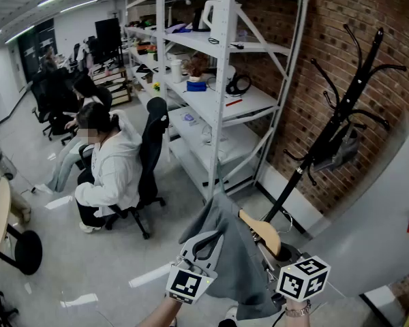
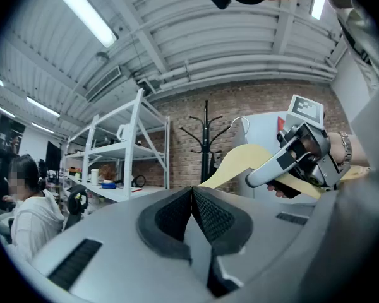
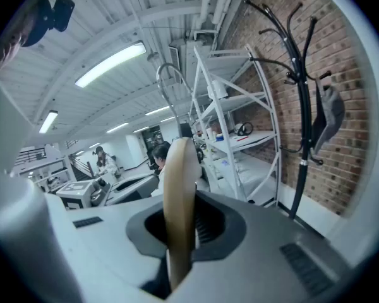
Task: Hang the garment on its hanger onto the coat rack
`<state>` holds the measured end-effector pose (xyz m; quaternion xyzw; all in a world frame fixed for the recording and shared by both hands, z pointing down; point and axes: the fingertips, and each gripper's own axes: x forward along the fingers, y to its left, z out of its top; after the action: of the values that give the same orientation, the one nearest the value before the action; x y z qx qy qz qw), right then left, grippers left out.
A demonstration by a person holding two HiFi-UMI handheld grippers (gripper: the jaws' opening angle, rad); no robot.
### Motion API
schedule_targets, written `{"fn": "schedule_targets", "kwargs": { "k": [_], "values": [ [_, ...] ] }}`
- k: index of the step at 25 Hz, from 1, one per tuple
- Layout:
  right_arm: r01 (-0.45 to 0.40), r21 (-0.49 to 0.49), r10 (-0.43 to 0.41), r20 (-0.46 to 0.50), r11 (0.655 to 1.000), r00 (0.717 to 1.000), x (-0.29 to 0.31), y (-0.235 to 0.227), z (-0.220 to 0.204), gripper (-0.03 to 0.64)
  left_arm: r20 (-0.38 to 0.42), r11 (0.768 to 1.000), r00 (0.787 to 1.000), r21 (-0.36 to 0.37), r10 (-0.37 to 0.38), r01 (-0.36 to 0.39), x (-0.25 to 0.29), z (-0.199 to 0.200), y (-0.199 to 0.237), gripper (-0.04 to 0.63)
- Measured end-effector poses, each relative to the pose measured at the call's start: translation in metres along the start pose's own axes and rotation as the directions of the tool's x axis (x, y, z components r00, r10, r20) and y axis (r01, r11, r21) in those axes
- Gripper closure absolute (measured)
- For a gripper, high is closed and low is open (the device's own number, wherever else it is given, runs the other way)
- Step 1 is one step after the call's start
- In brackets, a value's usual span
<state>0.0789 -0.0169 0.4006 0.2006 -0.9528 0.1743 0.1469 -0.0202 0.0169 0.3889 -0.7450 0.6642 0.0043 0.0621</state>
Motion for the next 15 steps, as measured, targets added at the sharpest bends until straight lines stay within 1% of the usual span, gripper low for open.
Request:
{"fn": "schedule_targets", "kwargs": {
  "k": [3,6,8,11,15],
  "values": [
    [0.041,0.01,-0.04,-0.025,0.999,0.999,-0.007,0.035,-0.024,0.575,-0.005,0.999,0.999,-0.015,-0.04,0.04,-0.042,0.001,-0.017,0.594],
    [0.098,0.014,-0.098,-0.014,0.995,0.995,-0.006,0.077,-0.04,0.575,0.003,0.994,0.994,0.025,-0.106,0.106,-0.081,0.014,-0.016,0.594],
    [0.141,0.04,-0.141,-0.013,0.989,0.99,-0.017,0.102,-0.056,0.575,0.003,0.989,0.989,0.017,-0.15,0.15,-0.102,0.021,-0.02,0.594],
    [0.191,0.07,-0.189,-0.024,0.979,0.982,-0.038,0.128,-0.075,0.575,0.019,0.979,0.979,0.0,-0.205,0.205,-0.122,0.036,-0.033,0.594],
    [0.235,0.109,-0.234,-0.02,0.966,0.972,-0.068,0.149,-0.09,0.575,0.036,0.964,0.963,0.009,-0.266,0.266,-0.139,0.05,-0.058,0.594]
  ]
}}
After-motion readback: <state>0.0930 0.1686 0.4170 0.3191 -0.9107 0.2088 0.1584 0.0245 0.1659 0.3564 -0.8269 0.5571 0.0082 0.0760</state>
